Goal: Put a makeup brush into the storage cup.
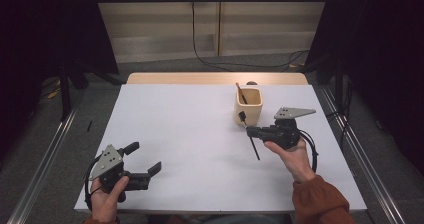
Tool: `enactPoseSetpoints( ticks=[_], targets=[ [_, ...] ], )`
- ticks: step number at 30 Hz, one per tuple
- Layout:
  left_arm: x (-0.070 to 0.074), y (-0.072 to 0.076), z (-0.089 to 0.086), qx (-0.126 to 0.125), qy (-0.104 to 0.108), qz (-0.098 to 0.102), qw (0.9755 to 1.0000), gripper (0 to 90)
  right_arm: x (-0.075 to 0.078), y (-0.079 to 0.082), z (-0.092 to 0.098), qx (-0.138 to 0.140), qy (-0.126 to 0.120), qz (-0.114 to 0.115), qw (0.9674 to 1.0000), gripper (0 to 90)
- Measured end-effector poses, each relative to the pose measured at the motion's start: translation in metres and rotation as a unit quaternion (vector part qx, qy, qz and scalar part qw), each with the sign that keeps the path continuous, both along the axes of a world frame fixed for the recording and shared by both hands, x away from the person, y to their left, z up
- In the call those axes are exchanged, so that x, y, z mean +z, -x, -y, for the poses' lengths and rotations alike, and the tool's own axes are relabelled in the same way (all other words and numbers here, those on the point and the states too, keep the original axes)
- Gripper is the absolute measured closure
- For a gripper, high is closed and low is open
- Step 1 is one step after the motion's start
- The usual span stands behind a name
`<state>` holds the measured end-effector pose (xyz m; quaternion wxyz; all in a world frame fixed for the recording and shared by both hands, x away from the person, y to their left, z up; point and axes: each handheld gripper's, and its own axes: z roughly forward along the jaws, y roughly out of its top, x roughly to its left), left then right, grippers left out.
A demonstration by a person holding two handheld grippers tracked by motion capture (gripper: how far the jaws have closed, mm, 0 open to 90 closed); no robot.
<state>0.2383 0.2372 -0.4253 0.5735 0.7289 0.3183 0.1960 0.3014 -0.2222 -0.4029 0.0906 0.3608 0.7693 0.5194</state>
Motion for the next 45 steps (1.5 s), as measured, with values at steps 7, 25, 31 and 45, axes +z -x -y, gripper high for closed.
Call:
enactPoseSetpoints(
  ticks=[7,25,31,45],
  targets=[
    [0.0,0.0,0.0,0.0,0.001,0.001,1.0,1.2,0.006,0.006,0.003,-0.006,-0.023,0.041,0.9989,86.0],
    [0.0,0.001,-0.004,0.007,0.0,0.003,1.0,1.2,0.012,0.009,0.003,-0.005,-0.054,0.057,0.9969,86.0],
    [0.0,0.002,-0.004,0.008,-0.002,0.002,1.0,1.2,0.015,0.007,0.006,-0.006,-0.06,0.056,0.9966,86.0],
    [-0.001,0.002,-0.003,0.002,-0.003,0.004,1.0,1.2,0.03,-0.005,0.014,-0.018,-0.064,0.069,0.9954,86.0]
  ],
)
